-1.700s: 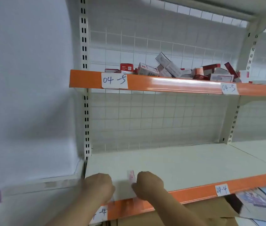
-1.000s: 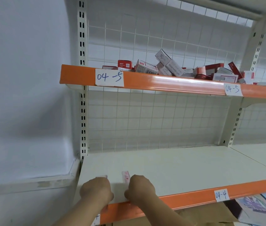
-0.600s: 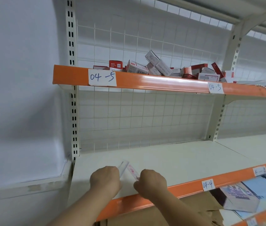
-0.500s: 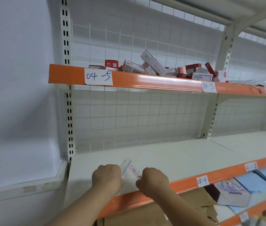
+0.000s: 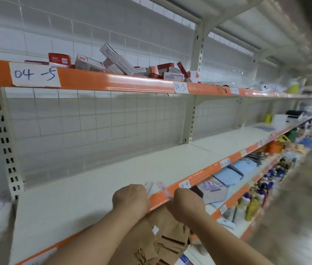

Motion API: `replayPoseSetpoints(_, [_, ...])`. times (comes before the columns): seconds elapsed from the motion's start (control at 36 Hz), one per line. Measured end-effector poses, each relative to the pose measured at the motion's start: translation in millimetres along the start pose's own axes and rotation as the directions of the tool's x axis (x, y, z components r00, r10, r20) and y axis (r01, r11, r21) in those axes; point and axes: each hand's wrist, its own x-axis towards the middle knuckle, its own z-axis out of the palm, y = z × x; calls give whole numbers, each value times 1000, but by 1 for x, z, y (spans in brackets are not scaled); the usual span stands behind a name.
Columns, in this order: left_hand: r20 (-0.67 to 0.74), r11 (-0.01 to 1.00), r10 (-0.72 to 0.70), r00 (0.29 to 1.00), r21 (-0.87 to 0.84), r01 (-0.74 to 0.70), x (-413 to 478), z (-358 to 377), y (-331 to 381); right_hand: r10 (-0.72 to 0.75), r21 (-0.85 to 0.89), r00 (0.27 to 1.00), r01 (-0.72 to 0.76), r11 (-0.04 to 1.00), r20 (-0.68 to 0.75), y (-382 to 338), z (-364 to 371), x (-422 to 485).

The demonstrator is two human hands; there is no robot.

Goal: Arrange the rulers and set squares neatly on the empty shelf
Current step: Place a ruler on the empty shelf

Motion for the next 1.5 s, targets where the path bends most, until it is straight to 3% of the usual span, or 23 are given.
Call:
replayPoseSetpoints(0.17, [-66, 980, 196, 978, 27, -195, 23, 9, 54, 88, 43, 994, -85, 995, -62, 56, -24, -1])
replayPoseSetpoints(0.36, [-40, 960, 278, 960, 41, -277, 47, 11, 122, 183, -37, 981, -185, 982, -57, 120, -41, 17])
replayPoseSetpoints(0.67, [-40, 968, 251, 967, 24, -250, 95, 7, 235, 142, -77, 988, -146, 986, -54, 231, -77, 64])
replayPoseSetpoints(0.89, [3, 993, 115, 993, -38, -114, 133, 16, 335, 138, -118, 989, -144, 983, -52, 327, -103, 103])
replayPoseSetpoints(1.17, [9, 987, 158, 987, 7, -158, 195, 24, 413, 181, -92, 983, -183, 979, -28, 407, -116, 167])
replayPoseSetpoints(1.5, [-69, 975, 219, 973, -12, -220, 340, 34, 485, 217, -88, 971, -226, 970, -99, 485, -129, 301])
